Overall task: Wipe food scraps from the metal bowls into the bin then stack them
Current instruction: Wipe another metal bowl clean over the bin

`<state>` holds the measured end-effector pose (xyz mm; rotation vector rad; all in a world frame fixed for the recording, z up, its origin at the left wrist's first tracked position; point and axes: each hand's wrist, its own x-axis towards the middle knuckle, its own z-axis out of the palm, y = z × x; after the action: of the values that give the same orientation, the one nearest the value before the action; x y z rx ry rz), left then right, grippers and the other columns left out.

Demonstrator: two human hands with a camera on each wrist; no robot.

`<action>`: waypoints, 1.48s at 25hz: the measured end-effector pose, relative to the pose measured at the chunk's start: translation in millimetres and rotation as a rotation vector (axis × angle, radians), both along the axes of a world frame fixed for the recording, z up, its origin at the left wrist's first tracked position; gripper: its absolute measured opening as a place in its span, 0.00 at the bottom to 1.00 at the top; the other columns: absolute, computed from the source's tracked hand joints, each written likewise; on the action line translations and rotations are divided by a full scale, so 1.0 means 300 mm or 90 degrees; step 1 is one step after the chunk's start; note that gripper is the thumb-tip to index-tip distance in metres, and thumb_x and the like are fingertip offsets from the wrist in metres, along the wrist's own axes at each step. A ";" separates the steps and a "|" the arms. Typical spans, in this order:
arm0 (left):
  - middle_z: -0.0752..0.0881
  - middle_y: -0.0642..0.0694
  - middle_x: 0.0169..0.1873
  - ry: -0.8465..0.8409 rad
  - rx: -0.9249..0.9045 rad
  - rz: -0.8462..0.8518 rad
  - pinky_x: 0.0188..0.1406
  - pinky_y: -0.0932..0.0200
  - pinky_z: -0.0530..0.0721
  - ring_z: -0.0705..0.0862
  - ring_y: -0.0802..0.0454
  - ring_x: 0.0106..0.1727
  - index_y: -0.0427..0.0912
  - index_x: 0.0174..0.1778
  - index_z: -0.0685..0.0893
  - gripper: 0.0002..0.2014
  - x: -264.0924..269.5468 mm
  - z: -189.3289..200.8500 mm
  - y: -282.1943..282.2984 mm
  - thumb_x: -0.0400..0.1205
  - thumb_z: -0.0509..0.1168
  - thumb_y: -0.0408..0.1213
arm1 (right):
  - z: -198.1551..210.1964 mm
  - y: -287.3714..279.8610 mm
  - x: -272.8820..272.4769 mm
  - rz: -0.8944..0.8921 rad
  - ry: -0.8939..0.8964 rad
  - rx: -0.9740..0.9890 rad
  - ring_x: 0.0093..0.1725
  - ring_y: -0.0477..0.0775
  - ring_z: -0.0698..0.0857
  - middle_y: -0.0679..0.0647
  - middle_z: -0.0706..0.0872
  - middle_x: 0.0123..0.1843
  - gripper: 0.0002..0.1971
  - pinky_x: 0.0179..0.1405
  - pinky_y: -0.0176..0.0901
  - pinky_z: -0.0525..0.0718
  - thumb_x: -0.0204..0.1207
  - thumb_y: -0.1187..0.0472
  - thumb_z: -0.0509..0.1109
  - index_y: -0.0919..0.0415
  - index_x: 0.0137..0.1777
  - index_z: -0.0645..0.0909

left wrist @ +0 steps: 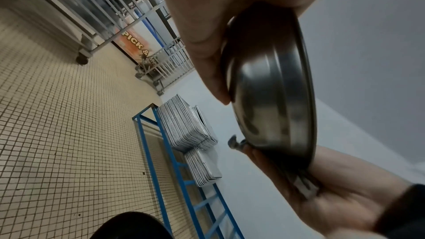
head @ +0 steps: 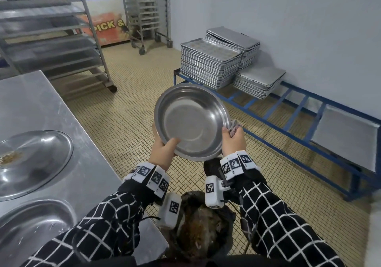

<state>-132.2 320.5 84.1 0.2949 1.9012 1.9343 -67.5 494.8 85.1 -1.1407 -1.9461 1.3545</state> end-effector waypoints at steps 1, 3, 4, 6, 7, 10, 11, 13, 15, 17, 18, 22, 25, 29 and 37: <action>0.83 0.42 0.55 -0.002 0.003 0.021 0.43 0.58 0.86 0.85 0.48 0.52 0.44 0.75 0.67 0.24 -0.016 -0.004 -0.010 0.82 0.61 0.31 | -0.001 -0.014 0.006 0.026 -0.021 0.021 0.36 0.44 0.78 0.48 0.79 0.43 0.11 0.27 0.30 0.70 0.84 0.54 0.59 0.61 0.57 0.73; 0.82 0.43 0.55 0.009 0.001 0.066 0.44 0.57 0.85 0.84 0.44 0.55 0.45 0.76 0.66 0.23 -0.058 -0.012 -0.034 0.84 0.58 0.33 | -0.010 -0.034 0.019 0.078 -0.077 0.064 0.35 0.43 0.78 0.47 0.80 0.41 0.11 0.26 0.30 0.69 0.86 0.53 0.55 0.60 0.58 0.74; 0.81 0.44 0.55 0.018 -0.003 0.082 0.46 0.54 0.85 0.83 0.41 0.57 0.46 0.77 0.65 0.23 -0.078 -0.018 -0.046 0.84 0.56 0.33 | -0.015 -0.038 0.026 0.093 -0.097 0.088 0.37 0.45 0.80 0.47 0.81 0.43 0.12 0.27 0.30 0.70 0.86 0.54 0.55 0.60 0.58 0.74; 0.80 0.43 0.59 0.037 -0.012 0.088 0.56 0.44 0.85 0.82 0.40 0.60 0.50 0.80 0.60 0.26 -0.098 -0.026 -0.066 0.85 0.55 0.35 | -0.021 -0.053 0.036 0.103 -0.097 0.135 0.43 0.48 0.84 0.48 0.82 0.45 0.11 0.29 0.28 0.72 0.85 0.55 0.56 0.61 0.58 0.75; 0.79 0.41 0.63 0.041 -0.019 0.081 0.62 0.39 0.82 0.81 0.41 0.62 0.53 0.81 0.58 0.27 -0.097 -0.028 -0.068 0.85 0.55 0.37 | -0.017 -0.070 0.037 0.111 -0.088 0.162 0.45 0.48 0.84 0.49 0.81 0.48 0.11 0.31 0.27 0.73 0.84 0.56 0.57 0.61 0.58 0.76; 0.77 0.46 0.67 0.050 -0.049 0.046 0.69 0.52 0.77 0.79 0.48 0.65 0.52 0.82 0.55 0.25 -0.063 -0.018 -0.053 0.89 0.51 0.46 | -0.003 -0.174 0.032 0.237 -0.037 0.200 0.54 0.44 0.81 0.45 0.77 0.58 0.11 0.46 0.33 0.83 0.82 0.57 0.61 0.58 0.62 0.76; 0.78 0.50 0.63 0.055 -0.057 0.028 0.64 0.65 0.77 0.78 0.54 0.61 0.50 0.81 0.57 0.23 -0.043 -0.009 -0.041 0.89 0.49 0.47 | -0.006 -0.220 0.039 0.319 -0.013 0.203 0.57 0.42 0.80 0.42 0.76 0.60 0.12 0.54 0.36 0.84 0.82 0.56 0.61 0.56 0.64 0.76; 0.81 0.55 0.55 0.081 -0.050 0.021 0.54 0.76 0.77 0.80 0.62 0.54 0.51 0.74 0.67 0.18 -0.030 0.006 -0.019 0.89 0.48 0.50 | -0.033 -0.291 0.061 0.497 0.009 0.244 0.63 0.41 0.78 0.43 0.77 0.66 0.16 0.65 0.39 0.79 0.84 0.51 0.58 0.50 0.70 0.72; 0.82 0.50 0.61 0.075 -0.039 0.023 0.67 0.58 0.78 0.81 0.55 0.62 0.48 0.77 0.68 0.25 -0.042 0.022 0.005 0.87 0.50 0.56 | -0.076 -0.278 0.089 0.609 -0.015 0.313 0.73 0.44 0.71 0.44 0.70 0.77 0.23 0.70 0.41 0.72 0.85 0.44 0.49 0.47 0.78 0.63; 0.78 0.47 0.69 0.062 -0.053 0.031 0.71 0.50 0.75 0.77 0.48 0.69 0.48 0.80 0.65 0.30 -0.061 0.023 0.016 0.85 0.51 0.59 | -0.108 -0.193 0.109 0.653 -0.117 0.421 0.79 0.47 0.64 0.46 0.64 0.81 0.29 0.74 0.45 0.68 0.83 0.40 0.41 0.48 0.81 0.59; 0.76 0.46 0.72 0.060 -0.058 0.023 0.69 0.50 0.76 0.76 0.47 0.70 0.48 0.82 0.62 0.31 -0.068 0.022 0.023 0.85 0.51 0.59 | -0.123 -0.141 0.117 0.662 -0.194 0.491 0.80 0.50 0.62 0.48 0.63 0.81 0.32 0.77 0.49 0.65 0.81 0.38 0.37 0.51 0.81 0.60; 0.76 0.49 0.64 0.099 -0.063 0.021 0.52 0.66 0.79 0.78 0.52 0.62 0.51 0.82 0.56 0.25 -0.012 0.028 0.060 0.88 0.49 0.49 | -0.143 -0.019 0.123 0.650 -0.284 0.507 0.81 0.53 0.59 0.51 0.64 0.82 0.43 0.82 0.51 0.51 0.75 0.33 0.27 0.54 0.81 0.61; 0.75 0.55 0.64 0.149 -0.067 0.032 0.58 0.67 0.75 0.76 0.58 0.63 0.53 0.81 0.57 0.24 0.031 0.047 0.103 0.89 0.49 0.49 | -0.125 -0.091 0.121 0.657 -0.079 0.247 0.82 0.45 0.56 0.47 0.62 0.82 0.29 0.80 0.43 0.55 0.84 0.41 0.43 0.51 0.81 0.60; 0.80 0.59 0.54 0.136 -0.010 0.085 0.54 0.59 0.80 0.81 0.60 0.55 0.72 0.61 0.67 0.10 0.026 0.070 0.112 0.88 0.52 0.48 | -0.129 -0.091 0.131 0.614 -0.034 0.423 0.79 0.49 0.61 0.50 0.69 0.78 0.25 0.77 0.42 0.57 0.85 0.46 0.45 0.53 0.77 0.69; 0.78 0.45 0.70 0.098 -0.126 0.008 0.69 0.45 0.78 0.79 0.45 0.68 0.49 0.80 0.64 0.37 0.022 0.031 0.104 0.79 0.52 0.68 | -0.155 0.223 0.047 0.488 -0.339 0.650 0.79 0.59 0.26 0.53 0.34 0.84 0.32 0.81 0.58 0.37 0.83 0.41 0.37 0.54 0.84 0.39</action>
<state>-125.5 351.7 93.4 0.3826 2.1802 1.7574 -53.3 561.7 38.4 -0.2245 -3.0508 0.1006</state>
